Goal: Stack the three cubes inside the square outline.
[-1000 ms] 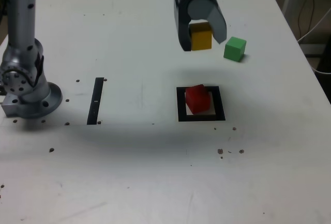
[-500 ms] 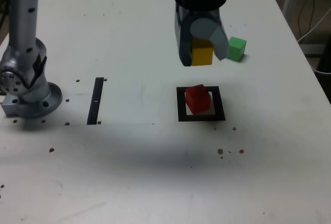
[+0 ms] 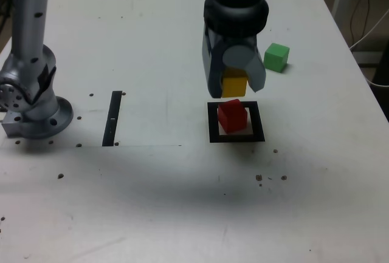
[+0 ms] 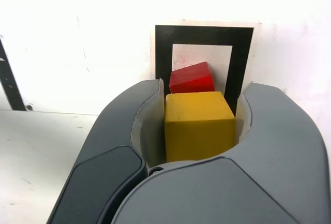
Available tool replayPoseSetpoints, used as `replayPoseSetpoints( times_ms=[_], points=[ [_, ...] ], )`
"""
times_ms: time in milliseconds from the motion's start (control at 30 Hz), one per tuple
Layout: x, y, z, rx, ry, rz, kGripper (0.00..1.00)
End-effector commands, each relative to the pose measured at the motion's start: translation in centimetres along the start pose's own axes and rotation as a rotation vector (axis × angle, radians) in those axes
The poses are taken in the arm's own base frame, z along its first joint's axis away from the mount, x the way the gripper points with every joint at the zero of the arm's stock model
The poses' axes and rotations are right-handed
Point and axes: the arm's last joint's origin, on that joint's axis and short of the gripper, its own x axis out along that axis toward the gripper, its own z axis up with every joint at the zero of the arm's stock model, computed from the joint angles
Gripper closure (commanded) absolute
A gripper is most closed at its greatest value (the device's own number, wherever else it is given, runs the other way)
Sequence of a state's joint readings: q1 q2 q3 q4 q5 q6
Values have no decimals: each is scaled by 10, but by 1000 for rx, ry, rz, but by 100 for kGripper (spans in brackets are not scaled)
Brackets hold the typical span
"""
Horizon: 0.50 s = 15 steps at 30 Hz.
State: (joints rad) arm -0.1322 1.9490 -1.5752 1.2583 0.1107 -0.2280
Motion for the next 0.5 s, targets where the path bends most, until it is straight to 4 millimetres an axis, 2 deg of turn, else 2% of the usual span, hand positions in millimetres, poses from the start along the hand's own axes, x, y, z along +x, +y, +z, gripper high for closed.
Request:
replayPoseSetpoints(
  times_ms=[0,467],
  points=[
    [3,-2,-1,-25,-7,-7,81],
    [14,-5,-7,-76,6,-20,81]
  ],
)
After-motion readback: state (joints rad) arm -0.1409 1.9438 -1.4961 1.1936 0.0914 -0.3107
